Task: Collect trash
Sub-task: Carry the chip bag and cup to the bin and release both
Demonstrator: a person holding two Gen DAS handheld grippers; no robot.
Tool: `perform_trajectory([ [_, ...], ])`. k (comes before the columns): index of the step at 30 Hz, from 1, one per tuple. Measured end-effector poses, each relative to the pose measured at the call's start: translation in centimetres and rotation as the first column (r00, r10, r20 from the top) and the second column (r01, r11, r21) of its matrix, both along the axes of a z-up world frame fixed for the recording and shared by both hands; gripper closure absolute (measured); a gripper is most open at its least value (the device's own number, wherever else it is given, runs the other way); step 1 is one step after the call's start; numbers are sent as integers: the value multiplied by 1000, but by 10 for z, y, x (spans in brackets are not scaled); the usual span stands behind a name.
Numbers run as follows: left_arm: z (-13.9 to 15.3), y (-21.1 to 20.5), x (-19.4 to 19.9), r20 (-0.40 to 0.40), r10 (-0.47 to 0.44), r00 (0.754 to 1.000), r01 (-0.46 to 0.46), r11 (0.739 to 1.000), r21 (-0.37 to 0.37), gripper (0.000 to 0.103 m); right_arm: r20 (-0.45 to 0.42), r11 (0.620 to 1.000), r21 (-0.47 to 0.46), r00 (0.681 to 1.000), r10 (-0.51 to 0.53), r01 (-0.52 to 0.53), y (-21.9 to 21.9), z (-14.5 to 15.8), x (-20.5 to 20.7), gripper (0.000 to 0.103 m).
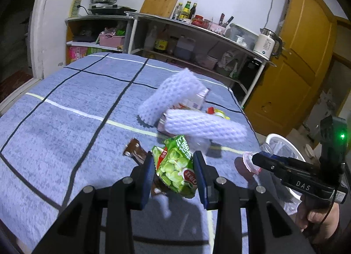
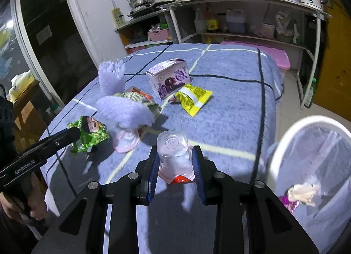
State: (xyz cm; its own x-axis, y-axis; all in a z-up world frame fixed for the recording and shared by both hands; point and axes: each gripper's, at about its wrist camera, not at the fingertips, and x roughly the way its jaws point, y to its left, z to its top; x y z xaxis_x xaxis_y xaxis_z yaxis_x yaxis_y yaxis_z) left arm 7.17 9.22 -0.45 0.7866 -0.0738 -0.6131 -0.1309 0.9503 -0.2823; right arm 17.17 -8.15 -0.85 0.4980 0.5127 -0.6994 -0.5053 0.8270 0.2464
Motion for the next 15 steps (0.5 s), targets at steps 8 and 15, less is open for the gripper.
perform_trajectory([
  [8, 4, -24, -13, 1, -54, 999, 54, 999, 2, 66, 13, 1000, 14, 1000, -20, 20, -18, 10, -26, 72],
  [15, 9, -50, -15, 1, -128, 992, 128, 992, 7, 66, 28, 998, 26, 998, -61, 60, -42, 17, -42, 72],
])
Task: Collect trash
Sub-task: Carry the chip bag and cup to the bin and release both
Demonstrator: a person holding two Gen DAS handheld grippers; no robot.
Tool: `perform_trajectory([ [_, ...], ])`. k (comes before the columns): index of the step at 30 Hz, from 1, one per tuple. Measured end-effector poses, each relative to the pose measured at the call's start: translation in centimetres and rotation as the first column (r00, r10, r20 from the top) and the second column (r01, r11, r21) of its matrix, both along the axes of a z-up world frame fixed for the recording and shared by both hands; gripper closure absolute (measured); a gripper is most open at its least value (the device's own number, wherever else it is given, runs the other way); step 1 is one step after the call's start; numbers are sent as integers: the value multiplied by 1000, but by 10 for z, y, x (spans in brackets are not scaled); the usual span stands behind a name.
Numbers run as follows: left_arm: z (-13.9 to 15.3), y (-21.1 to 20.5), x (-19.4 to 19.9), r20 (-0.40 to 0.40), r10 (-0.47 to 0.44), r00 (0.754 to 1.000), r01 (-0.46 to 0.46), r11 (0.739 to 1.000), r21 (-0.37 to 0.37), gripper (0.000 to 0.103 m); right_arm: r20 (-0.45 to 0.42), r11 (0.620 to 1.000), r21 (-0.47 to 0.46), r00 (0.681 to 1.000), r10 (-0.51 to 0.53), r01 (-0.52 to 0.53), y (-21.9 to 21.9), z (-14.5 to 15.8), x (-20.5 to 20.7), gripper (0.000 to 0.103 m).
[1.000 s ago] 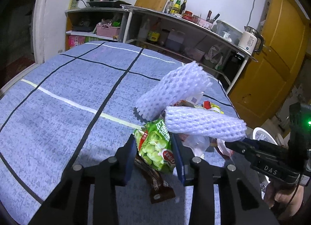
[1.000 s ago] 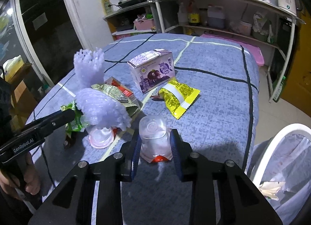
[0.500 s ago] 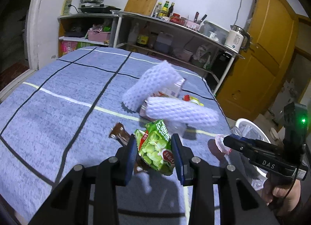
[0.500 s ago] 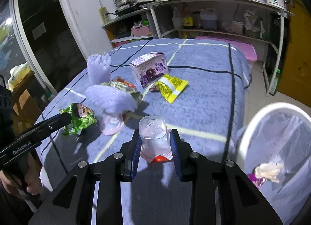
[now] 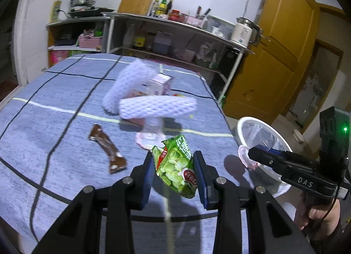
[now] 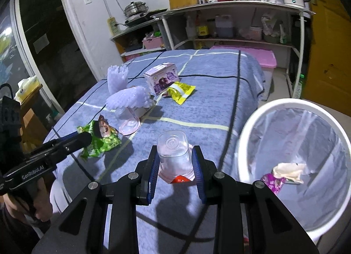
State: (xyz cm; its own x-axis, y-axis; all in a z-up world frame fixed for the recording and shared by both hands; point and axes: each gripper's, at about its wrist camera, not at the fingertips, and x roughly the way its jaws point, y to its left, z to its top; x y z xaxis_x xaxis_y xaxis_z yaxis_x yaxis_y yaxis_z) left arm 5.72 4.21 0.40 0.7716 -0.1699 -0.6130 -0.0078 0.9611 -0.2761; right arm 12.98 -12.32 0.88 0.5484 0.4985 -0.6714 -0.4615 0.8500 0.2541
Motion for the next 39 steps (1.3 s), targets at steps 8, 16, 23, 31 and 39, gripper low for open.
perform_trajectory([
  [8, 3, -36, 10, -7, -91, 996, 91, 996, 4, 66, 10, 997, 6, 997, -80, 80, -38, 5, -10, 72],
  [16, 7, -76, 28, -10, -198, 980, 198, 980, 6, 66, 7, 984, 7, 984, -181, 181, -83, 4, -12, 72],
  [23, 12, -113, 44, -2, -285, 959, 285, 959, 6, 66, -9, 966, -3, 966, -259, 259, -120, -2, -13, 72],
  [31, 12, -150, 64, -8, -361, 932, 361, 932, 5, 66, -26, 948, -21, 948, -318, 317, -148, -6, -11, 72],
  [39, 3, -172, 78, -41, -412, 910, 413, 911, 8, 66, -54, 941, -31, 940, -338, 337, -161, -15, -9, 72],
])
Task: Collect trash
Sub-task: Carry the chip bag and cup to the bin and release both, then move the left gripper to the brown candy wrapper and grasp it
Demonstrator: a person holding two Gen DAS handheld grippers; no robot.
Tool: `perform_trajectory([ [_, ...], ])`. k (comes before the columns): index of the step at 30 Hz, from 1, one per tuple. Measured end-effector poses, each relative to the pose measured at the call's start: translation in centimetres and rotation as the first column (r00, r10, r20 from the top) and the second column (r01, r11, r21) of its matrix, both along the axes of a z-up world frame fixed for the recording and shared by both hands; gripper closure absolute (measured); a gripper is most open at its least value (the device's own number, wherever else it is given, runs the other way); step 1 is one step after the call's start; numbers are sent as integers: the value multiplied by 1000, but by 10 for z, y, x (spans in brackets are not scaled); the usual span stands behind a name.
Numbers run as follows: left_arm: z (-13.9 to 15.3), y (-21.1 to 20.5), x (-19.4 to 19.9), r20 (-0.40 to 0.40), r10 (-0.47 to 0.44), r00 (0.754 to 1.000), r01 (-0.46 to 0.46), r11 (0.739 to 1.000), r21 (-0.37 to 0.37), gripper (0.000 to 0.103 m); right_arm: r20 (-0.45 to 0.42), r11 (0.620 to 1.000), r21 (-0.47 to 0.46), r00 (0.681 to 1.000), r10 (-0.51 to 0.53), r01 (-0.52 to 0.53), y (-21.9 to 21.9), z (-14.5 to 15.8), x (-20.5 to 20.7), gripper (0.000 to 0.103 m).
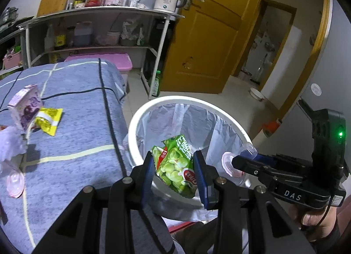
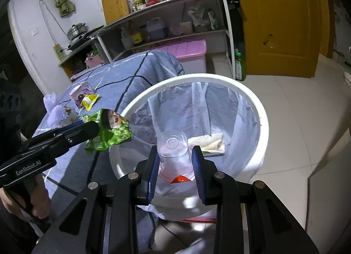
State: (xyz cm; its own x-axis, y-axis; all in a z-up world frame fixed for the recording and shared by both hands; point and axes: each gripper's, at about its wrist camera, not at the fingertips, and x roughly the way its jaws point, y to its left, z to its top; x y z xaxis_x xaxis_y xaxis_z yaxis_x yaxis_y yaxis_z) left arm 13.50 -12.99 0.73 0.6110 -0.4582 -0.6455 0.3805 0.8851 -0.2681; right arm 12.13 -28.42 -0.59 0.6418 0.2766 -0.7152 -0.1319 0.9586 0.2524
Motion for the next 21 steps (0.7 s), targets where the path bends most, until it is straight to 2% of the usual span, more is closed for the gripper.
perform_trajectory([
  [3, -2, -7, 3, -3, -15, 1000, 15, 1000, 6, 65, -8, 1000, -5, 1000, -2, 2, -1, -2, 1, 71],
  [11, -5, -12, 7, -9, -27, 1000, 27, 1000, 11, 56, -8, 1000, -12, 1000, -10, 10, -3, -4, 4, 69],
  [21, -2, -3, 2, -2, -13, 1000, 13, 1000, -3, 55, 5, 1000, -12, 1000, -12, 12, -2, 0, 1, 65],
])
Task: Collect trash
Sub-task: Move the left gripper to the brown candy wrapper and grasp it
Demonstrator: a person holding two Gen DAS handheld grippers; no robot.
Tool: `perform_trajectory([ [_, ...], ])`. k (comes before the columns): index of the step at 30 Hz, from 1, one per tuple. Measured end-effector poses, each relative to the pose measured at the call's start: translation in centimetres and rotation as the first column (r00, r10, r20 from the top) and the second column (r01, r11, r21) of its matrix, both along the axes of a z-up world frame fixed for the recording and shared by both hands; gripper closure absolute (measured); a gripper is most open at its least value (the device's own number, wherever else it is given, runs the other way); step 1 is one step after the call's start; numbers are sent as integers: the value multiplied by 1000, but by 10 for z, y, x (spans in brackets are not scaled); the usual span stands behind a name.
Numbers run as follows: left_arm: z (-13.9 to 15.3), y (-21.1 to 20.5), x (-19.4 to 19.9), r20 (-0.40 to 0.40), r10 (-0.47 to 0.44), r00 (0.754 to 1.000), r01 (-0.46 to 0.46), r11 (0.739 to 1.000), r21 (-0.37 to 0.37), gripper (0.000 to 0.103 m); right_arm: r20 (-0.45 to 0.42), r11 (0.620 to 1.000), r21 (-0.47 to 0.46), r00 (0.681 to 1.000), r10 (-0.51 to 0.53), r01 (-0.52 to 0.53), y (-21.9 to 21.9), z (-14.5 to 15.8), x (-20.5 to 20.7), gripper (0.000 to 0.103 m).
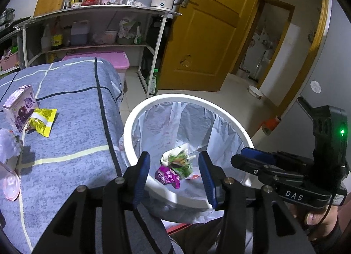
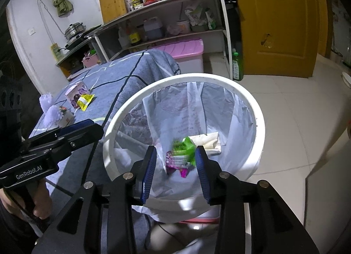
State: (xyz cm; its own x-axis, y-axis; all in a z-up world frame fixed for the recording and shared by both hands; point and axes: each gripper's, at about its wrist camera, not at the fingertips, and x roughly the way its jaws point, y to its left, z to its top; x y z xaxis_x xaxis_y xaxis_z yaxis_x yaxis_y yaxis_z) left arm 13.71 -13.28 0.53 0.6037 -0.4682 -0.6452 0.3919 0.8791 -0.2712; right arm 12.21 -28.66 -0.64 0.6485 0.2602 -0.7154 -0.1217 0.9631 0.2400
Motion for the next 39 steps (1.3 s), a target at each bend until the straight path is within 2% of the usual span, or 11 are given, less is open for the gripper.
perform_trajectory([
  [12, 9, 35, -27, 29, 68, 997, -67, 997, -32, 55, 68, 998, 0, 996, 59, -59, 20, 17, -19, 65],
  [21, 7, 67, -49, 52, 158, 986, -158, 987, 3, 55, 85, 988, -1, 985, 151, -152, 57, 20, -29, 65],
  [30, 0, 105, -72, 57, 270, 961, -272, 962, 17, 55, 83, 973, 22, 970, 227, -230, 91, 17, -29, 65],
  [39, -10, 148, -84, 37, 383, 923, -384, 923, 11, 55, 48, 950, 20, 949, 310, -312, 125, 10, -29, 65],
])
